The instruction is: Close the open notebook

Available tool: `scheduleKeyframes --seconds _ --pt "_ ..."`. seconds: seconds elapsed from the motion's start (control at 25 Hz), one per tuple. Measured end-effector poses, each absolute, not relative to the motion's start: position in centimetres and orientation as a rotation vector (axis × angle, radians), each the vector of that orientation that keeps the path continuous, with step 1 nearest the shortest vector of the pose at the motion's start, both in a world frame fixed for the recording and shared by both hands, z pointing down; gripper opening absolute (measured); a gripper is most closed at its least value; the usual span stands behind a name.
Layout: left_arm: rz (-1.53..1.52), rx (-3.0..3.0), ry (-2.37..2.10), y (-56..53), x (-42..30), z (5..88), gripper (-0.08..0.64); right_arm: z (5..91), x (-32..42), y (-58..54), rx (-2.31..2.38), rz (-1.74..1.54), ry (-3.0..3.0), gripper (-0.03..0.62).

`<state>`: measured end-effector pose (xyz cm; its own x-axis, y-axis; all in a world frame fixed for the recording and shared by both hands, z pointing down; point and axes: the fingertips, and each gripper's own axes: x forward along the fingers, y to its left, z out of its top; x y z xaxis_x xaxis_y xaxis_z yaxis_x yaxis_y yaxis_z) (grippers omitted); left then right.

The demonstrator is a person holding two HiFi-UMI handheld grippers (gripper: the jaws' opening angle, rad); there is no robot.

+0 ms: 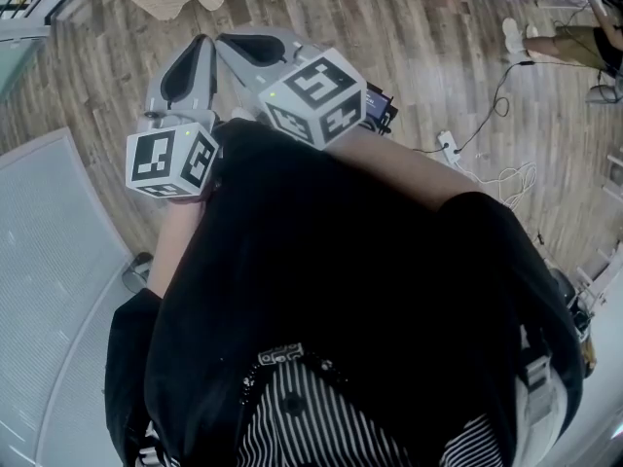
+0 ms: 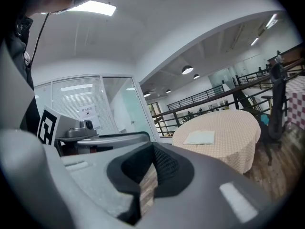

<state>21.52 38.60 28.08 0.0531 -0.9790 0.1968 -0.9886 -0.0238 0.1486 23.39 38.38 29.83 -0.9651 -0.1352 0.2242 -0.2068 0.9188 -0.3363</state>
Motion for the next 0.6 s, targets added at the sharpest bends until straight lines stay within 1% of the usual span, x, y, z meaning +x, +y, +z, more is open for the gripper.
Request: scheduleKeyframes --seconds 0.44,0.6 --pt "0.051 2.147 -1.925 33.6 19.6 28.5 0.005 30.4 21.6 33.7 0.353 0.55 -2.86 0.002" --pt "0.046 2.199 -1.879 31.2 17.9 27.9 0.005 29.9 19.9 31.4 0.415 0.544 -2.86 0.002"
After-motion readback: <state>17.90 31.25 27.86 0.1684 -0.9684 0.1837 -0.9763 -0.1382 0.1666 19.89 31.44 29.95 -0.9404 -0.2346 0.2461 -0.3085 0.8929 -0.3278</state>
